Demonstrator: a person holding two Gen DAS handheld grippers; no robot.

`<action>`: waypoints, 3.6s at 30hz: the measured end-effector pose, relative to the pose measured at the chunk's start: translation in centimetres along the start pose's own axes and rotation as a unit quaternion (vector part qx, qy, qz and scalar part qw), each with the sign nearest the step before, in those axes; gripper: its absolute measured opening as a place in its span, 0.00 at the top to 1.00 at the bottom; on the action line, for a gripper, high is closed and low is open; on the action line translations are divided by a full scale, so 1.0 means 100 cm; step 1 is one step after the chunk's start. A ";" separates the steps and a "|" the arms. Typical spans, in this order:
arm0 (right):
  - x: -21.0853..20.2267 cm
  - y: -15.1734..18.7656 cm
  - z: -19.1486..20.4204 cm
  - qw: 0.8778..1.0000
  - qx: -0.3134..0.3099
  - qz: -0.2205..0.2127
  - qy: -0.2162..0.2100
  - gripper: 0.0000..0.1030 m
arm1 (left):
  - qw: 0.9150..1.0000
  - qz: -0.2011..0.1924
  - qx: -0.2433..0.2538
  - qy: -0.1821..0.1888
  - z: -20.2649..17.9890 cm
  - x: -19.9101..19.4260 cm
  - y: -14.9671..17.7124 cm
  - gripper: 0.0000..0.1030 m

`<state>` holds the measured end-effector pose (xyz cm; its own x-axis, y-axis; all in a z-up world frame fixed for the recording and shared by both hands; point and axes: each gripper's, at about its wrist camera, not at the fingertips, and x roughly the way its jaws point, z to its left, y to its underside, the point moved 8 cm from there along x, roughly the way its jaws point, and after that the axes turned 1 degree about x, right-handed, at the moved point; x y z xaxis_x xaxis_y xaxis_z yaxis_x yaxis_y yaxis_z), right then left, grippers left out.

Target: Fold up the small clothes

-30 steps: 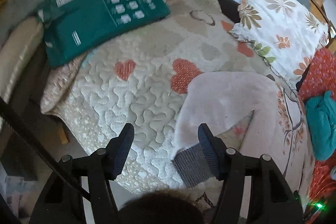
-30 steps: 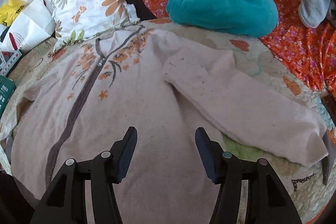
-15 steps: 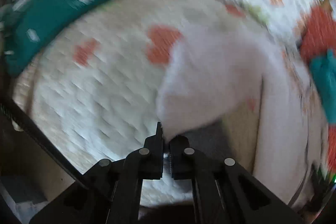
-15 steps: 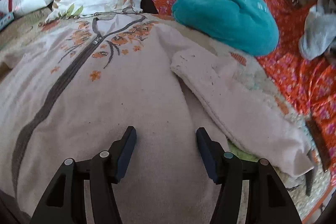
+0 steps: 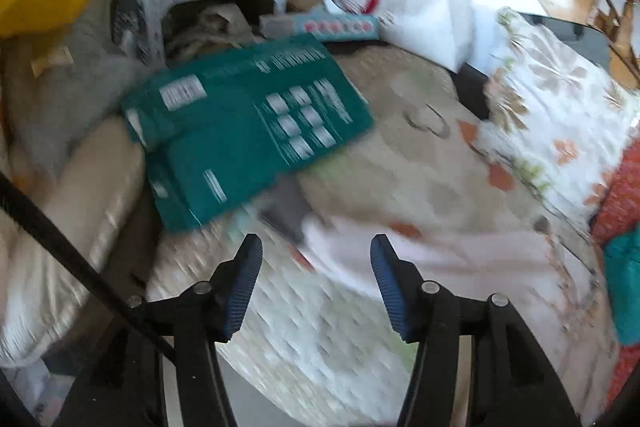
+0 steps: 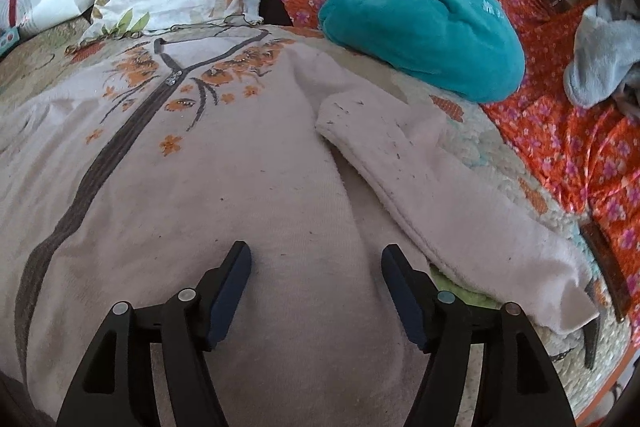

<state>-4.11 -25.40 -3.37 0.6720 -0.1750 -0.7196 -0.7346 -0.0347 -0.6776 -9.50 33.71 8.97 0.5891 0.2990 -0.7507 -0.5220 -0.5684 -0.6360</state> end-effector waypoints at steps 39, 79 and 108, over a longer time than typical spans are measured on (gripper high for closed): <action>-0.023 0.075 -0.317 0.864 0.489 0.023 -0.119 0.98 | 0.962 0.097 0.171 0.190 -0.213 -0.081 0.169 0.32; -0.076 -0.038 -0.333 0.914 0.399 -0.011 0.077 0.96 | 0.972 0.043 0.132 0.191 -0.214 0.056 0.053 0.32; 0.037 -0.108 0.265 0.955 -0.277 -0.008 -0.109 0.67 | 0.973 0.079 -0.086 0.198 -0.104 0.122 -0.018 0.30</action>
<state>8.77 0.44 -2.73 0.6419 0.0371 -0.7659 -0.6211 -0.5606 -0.5477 5.02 30.40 2.82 0.7189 -0.1029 -0.6874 -0.5349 -0.7135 -0.4526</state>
